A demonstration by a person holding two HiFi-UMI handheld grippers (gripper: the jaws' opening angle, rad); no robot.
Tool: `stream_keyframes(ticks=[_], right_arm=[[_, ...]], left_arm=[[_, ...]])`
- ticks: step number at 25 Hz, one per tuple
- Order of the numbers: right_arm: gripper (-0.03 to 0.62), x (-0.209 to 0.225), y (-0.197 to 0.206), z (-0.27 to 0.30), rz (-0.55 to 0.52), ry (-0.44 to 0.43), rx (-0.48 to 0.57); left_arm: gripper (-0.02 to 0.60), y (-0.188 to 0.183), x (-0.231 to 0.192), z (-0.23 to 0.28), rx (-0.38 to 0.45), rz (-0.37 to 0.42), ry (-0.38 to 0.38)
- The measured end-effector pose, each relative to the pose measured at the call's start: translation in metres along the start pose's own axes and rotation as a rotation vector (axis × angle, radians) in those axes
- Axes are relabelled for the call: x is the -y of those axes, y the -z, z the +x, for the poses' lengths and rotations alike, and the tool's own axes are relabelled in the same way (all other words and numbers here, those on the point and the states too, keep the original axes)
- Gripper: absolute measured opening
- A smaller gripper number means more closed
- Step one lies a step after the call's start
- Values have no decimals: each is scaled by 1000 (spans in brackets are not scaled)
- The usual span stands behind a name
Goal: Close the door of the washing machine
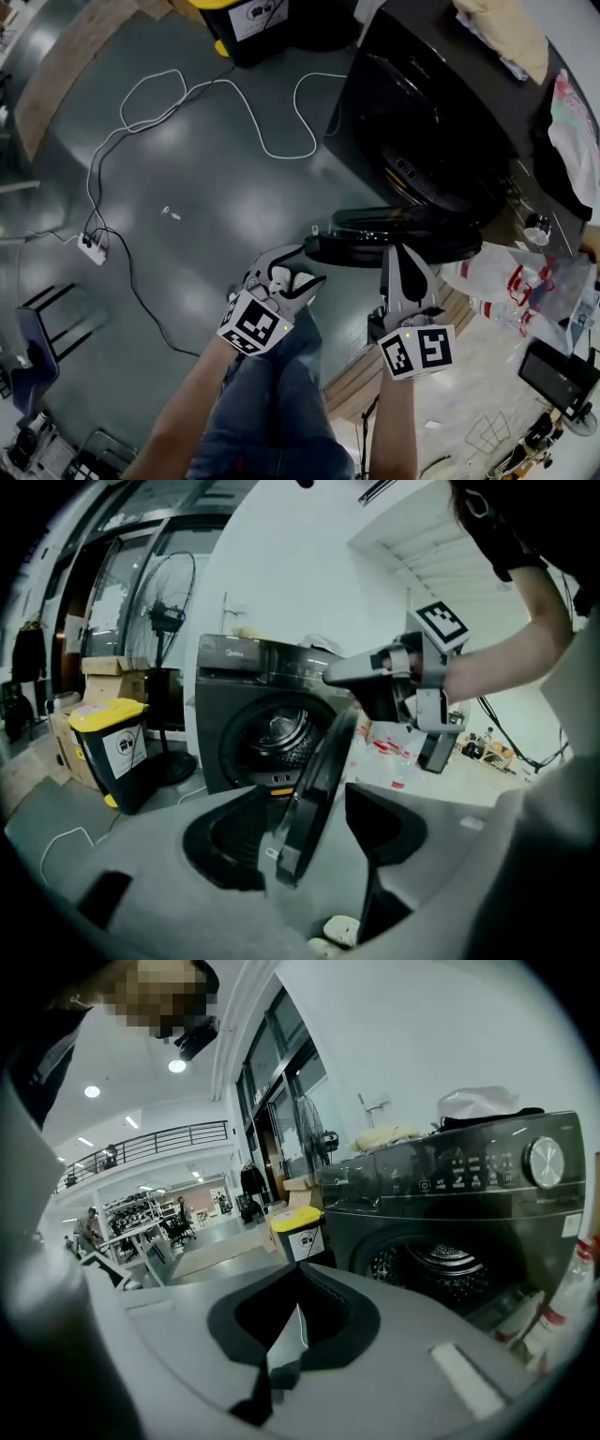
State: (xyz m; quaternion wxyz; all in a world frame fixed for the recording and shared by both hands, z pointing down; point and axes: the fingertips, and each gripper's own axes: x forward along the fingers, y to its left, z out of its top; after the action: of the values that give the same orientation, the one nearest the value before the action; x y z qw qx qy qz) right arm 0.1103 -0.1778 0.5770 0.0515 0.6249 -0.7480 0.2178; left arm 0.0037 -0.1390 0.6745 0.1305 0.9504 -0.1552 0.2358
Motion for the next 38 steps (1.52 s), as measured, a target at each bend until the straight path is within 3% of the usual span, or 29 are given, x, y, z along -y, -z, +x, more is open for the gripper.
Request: stream_keyframes(ticks=[8, 14, 28, 38], right_arm=[[12, 5, 23, 13, 12, -16, -30], [12, 6, 21, 18, 25, -27, -36], [12, 16, 7, 23, 43, -6, -14], [12, 30, -13, 35, 52, 18, 13]], left_arm=[[255, 40, 12, 44, -69, 38, 51], [226, 56, 19, 65, -156, 196, 122], [88, 51, 16, 83, -195, 318, 162], [86, 37, -20, 96, -226, 372, 196]])
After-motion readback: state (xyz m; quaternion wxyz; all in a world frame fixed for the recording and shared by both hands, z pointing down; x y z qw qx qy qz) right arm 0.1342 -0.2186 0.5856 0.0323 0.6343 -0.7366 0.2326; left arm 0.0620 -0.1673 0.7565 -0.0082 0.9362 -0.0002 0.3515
